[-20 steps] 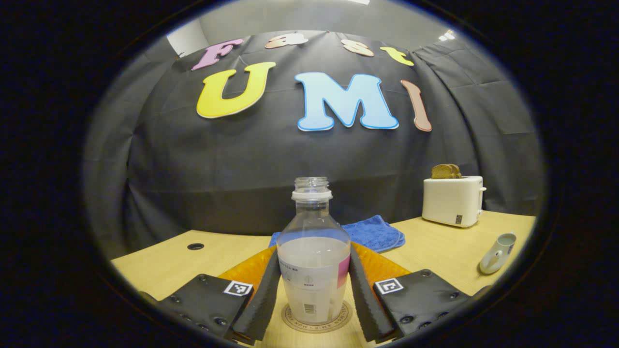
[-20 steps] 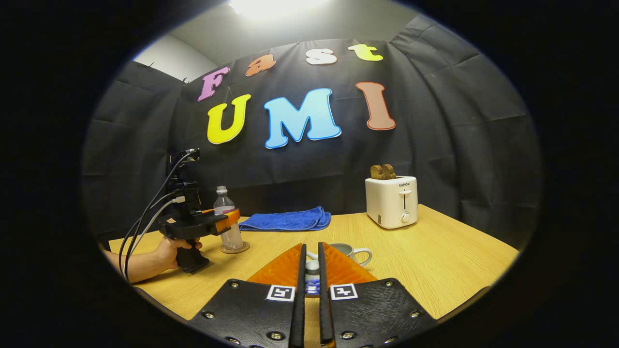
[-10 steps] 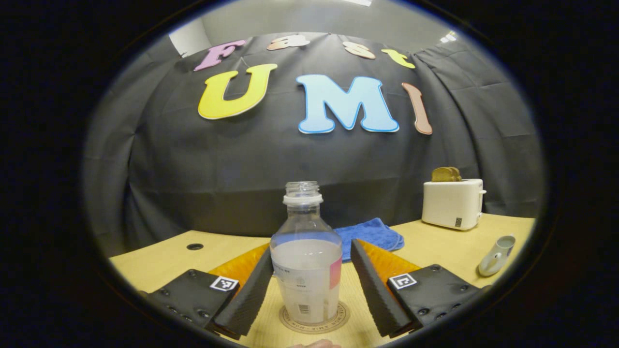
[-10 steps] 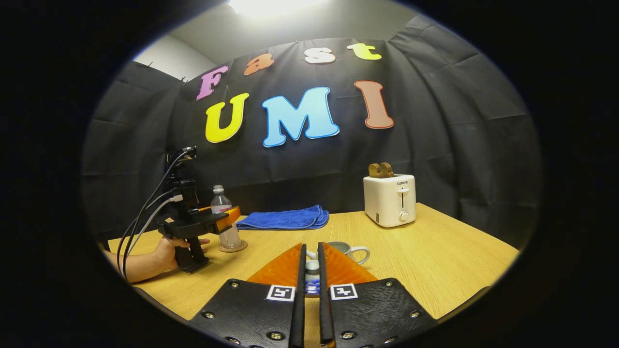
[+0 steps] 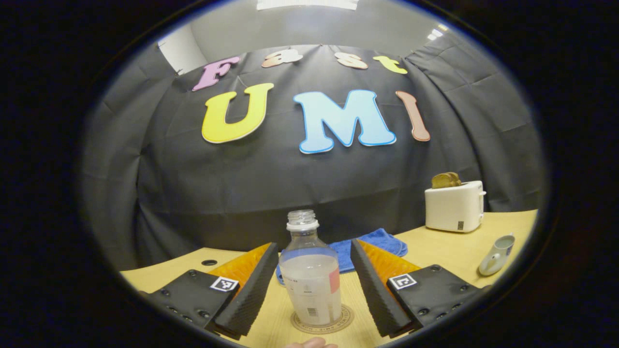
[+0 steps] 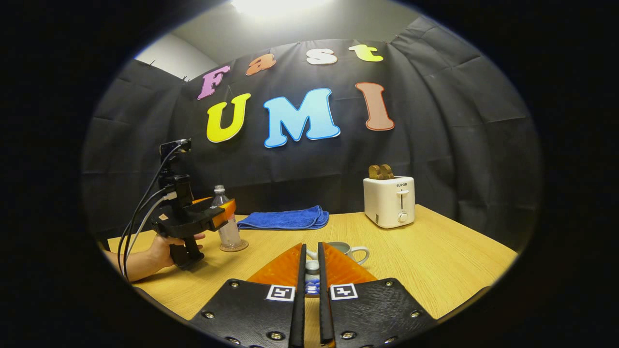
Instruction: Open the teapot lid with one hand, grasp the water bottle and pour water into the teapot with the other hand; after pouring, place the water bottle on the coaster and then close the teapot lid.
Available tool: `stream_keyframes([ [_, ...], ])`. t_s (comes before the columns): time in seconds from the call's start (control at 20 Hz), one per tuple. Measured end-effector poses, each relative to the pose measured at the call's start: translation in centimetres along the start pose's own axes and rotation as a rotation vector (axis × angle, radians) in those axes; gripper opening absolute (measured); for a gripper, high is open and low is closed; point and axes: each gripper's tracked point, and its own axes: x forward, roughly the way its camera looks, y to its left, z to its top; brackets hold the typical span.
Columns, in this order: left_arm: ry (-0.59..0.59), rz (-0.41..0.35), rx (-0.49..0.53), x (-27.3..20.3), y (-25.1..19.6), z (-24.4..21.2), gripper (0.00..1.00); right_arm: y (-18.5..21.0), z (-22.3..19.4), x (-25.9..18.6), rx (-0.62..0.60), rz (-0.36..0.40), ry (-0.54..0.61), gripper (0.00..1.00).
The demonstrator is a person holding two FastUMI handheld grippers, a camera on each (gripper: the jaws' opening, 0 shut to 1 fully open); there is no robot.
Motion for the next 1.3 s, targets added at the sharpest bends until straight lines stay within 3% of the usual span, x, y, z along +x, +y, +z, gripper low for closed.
stream_keyframes([
  [0.35, -0.054, 0.01, 0.005, -2.7, 0.7, 3.0, 1.0, -0.2, 0.7, -0.2, -0.012, -0.018, -0.011, 0.12],
  [0.7, -0.027, -0.049, -0.097, -11.2, -0.4, 5.7, 1.0, -1.1, 2.4, 3.0, -0.017, -0.047, -0.053, 0.12],
  [1.05, 0.041, -0.109, -0.148, -17.4, -2.6, 4.3, 1.0, -2.1, 2.1, 8.7, -0.064, -0.078, -0.038, 0.12],
  [1.3, 0.08, -0.099, -0.127, -19.0, -2.7, 3.0, 1.0, -3.2, -0.4, 11.3, -0.048, -0.102, 0.009, 0.12],
])
